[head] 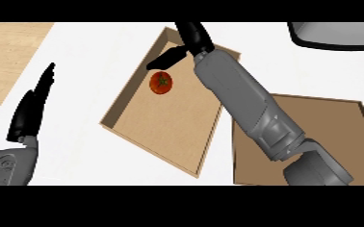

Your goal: Pick the tomato from the tray and place it in the cardboard box

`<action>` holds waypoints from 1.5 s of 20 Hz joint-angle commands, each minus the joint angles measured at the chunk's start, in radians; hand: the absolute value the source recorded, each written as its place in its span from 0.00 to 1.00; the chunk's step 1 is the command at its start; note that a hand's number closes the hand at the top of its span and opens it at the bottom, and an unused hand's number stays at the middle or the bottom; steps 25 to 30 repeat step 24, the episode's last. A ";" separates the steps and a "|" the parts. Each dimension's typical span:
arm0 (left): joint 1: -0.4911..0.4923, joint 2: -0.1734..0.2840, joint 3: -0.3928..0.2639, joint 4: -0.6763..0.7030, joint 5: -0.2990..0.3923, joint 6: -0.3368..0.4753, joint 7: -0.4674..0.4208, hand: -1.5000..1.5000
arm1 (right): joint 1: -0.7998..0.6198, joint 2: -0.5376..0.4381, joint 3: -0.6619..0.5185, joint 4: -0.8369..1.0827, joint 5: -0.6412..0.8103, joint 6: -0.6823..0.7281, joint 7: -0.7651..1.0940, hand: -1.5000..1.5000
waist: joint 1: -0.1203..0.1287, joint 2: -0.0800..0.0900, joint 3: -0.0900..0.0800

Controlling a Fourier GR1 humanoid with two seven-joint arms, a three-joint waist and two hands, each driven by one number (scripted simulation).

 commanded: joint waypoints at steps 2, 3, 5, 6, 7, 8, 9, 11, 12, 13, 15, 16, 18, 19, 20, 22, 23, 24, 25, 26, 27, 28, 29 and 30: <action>0.033 0.023 0.033 -0.030 0.016 -0.007 0.014 0.50 | -0.027 -0.010 -0.128 0.066 -0.086 0.033 -0.110 0.00 | -0.029 -0.007 0.001; 0.046 -0.004 0.014 -0.029 -0.004 0.017 0.016 0.50 | -0.040 -0.035 -0.144 0.061 -0.101 0.086 -0.098 0.00 | -0.043 -0.011 0.001; 0.069 -0.006 0.016 -0.042 0.006 0.006 0.009 0.50 | 0.009 -0.053 -0.163 0.111 -0.103 0.118 -0.201 0.00 | -0.040 -0.008 0.000; 0.055 -0.010 0.031 0.035 -0.006 0.035 -0.056 0.50 | -0.041 -0.097 -0.186 0.091 -0.126 0.185 -0.136 0.00 | -0.056 -0.010 0.000; 0.075 0.016 0.034 -0.036 0.023 -0.017 -0.010 0.50 | 0.008 -0.142 -0.192 0.108 -0.123 0.205 -0.181 0.00 | -0.053 -0.012 0.001; 0.050 0.013 0.026 -0.055 0.007 -0.003 0.026 0.50 | -0.004 -0.138 -0.211 0.143 -0.127 0.187 -0.195 0.00 | -0.048 -0.010 0.001; 0.072 0.016 0.050 0.012 0.016 0.003 -0.050 0.50 | -0.007 -0.165 -0.213 0.165 -0.120 0.212 -0.196 0.00 | -0.049 -0.007 0.000; 0.028 -0.007 0.020 0.001 -0.018 0.030 -0.002 0.50 | -0.003 -0.231 -0.226 0.175 -0.119 0.247 -0.201 0.00 | -0.059 -0.009 0.000; 0.057 0.021 0.055 -0.018 0.025 -0.009 0.007 0.50 | 0.006 -0.247 -0.238 0.186 -0.124 0.268 -0.212 0.00 | -0.054 -0.010 0.000; 0.066 0.015 0.038 -0.019 0.002 0.002 -0.008 0.50 | 0.027 -0.267 -0.238 0.196 -0.118 0.280 -0.229 0.00 | -0.056 -0.011 0.000; 0.033 0.037 0.061 -0.019 0.024 -0.018 0.024 0.50 | 0.044 -0.350 -0.241 0.199 -0.112 0.349 -0.259 0.00 | -0.061 -0.012 0.001; 0.082 -0.001 0.030 -0.025 -0.002 0.010 -0.019 0.50 | 0.065 -0.386 -0.247 0.227 -0.113 0.404 -0.307 0.00 | -0.047 -0.005 0.001; 0.068 0.018 0.054 -0.037 0.013 0.001 -0.005 0.50 | 0.055 -0.429 -0.255 0.239 -0.108 0.444 -0.304 0.00 | -0.051 -0.009 0.001; 0.033 0.005 0.034 -0.019 -0.010 0.016 0.003 0.50 | 0.081 -0.424 -0.246 0.253 -0.090 0.438 -0.358 0.00 | -0.051 -0.005 0.001; 0.079 -0.028 0.006 -0.052 -0.028 0.035 -0.003 0.50 | 0.057 -0.438 -0.248 0.266 -0.085 0.453 -0.333 0.00 | -0.046 -0.007 0.001; 0.070 -0.029 0.014 -0.010 -0.022 0.034 -0.038 0.50 | 0.101 -0.508 -0.230 0.281 -0.064 0.543 -0.379 0.00 | -0.047 -0.002 0.001; 0.048 0.000 0.034 -0.024 -0.001 0.005 -0.007 0.50 | 0.066 -0.527 -0.220 0.281 -0.048 0.565 -0.365 0.00 | -0.044 -0.003 0.001; 0.055 0.006 0.041 0.039 -0.009 0.010 -0.080 0.50 | 0.065 -0.479 -0.219 0.285 -0.037 0.520 -0.382 0.00 | -0.045 -0.003 0.001; 0.055 0.006 0.041 0.039 -0.009 0.010 -0.080 0.50 | 0.065 -0.479 -0.219 0.285 -0.037 0.520 -0.382 0.00 | -0.045 -0.003 0.001; 0.055 0.006 0.041 0.039 -0.009 0.010 -0.080 0.50 | 0.065 -0.479 -0.219 0.285 -0.037 0.520 -0.382 0.00 | -0.045 -0.003 0.001; 0.055 0.006 0.041 0.039 -0.009 0.010 -0.080 0.50 | 0.065 -0.479 -0.219 0.285 -0.037 0.520 -0.382 0.00 | -0.045 -0.003 0.001; 0.055 0.006 0.041 0.039 -0.009 0.010 -0.080 0.50 | 0.065 -0.479 -0.219 0.285 -0.037 0.520 -0.382 0.00 | -0.045 -0.003 0.001; 0.055 0.006 0.041 0.039 -0.009 0.010 -0.080 0.50 | 0.065 -0.479 -0.219 0.285 -0.037 0.520 -0.382 0.00 | -0.045 -0.003 0.001; 0.055 0.006 0.041 0.039 -0.009 0.010 -0.080 0.50 | 0.065 -0.479 -0.219 0.285 -0.037 0.520 -0.382 0.00 | -0.045 -0.003 0.001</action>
